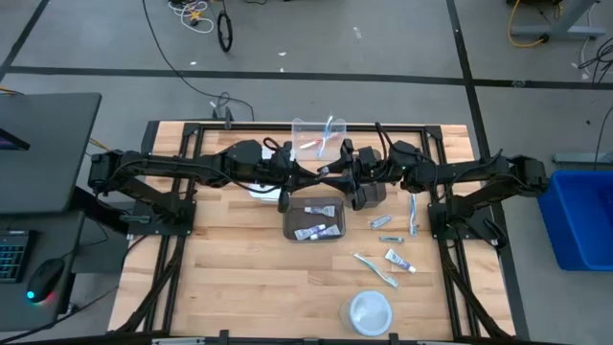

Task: Pick & Place Travel size toiletries
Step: Put the silver nail cutter into the top black bin

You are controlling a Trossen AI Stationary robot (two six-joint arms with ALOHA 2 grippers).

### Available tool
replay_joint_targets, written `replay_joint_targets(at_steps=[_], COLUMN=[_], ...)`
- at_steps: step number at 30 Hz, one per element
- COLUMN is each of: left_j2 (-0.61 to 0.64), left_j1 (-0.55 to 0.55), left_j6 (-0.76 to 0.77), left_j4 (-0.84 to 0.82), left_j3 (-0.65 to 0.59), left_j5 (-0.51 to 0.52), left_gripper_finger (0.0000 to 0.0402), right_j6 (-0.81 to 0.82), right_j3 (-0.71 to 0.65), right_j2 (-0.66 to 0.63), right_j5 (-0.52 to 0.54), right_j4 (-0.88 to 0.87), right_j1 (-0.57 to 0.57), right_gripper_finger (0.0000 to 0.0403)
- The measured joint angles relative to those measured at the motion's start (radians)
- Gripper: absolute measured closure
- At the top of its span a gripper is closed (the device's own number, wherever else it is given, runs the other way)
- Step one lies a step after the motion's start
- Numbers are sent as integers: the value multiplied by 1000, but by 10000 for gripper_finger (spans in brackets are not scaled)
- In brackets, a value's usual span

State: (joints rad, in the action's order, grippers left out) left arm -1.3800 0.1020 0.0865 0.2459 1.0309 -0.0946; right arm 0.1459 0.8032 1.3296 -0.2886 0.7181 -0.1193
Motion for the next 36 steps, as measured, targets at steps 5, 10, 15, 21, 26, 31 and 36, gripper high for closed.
replay_joint_targets(at_steps=[5,10,15,21,26,31,36], left_j2=[0,0,0,0,0,0,2], left_j1=[0,0,0,2,2,2,2], left_j6=[-1,3,-9,-25,-20,-15,-13], left_j4=[0,1,2,6,6,-11,-17], left_j3=[0,0,0,0,0,0,1], left_j5=[-9,-11,-11,-19,-26,-19,2], left_gripper_finger=[362,359,361,344,322,294,251], right_j6=[0,-7,-11,-5,1,25,41], right_j3=[0,0,0,0,0,0,0], right_j2=[0,0,-1,-1,-1,-2,-8], right_j5=[-1,-1,3,18,23,23,22], right_j4=[-3,-3,-3,-3,-3,-10,-11], right_j1=[1,0,0,2,2,2,2], right_gripper_finger=[307,331,335,336,337,337,337])
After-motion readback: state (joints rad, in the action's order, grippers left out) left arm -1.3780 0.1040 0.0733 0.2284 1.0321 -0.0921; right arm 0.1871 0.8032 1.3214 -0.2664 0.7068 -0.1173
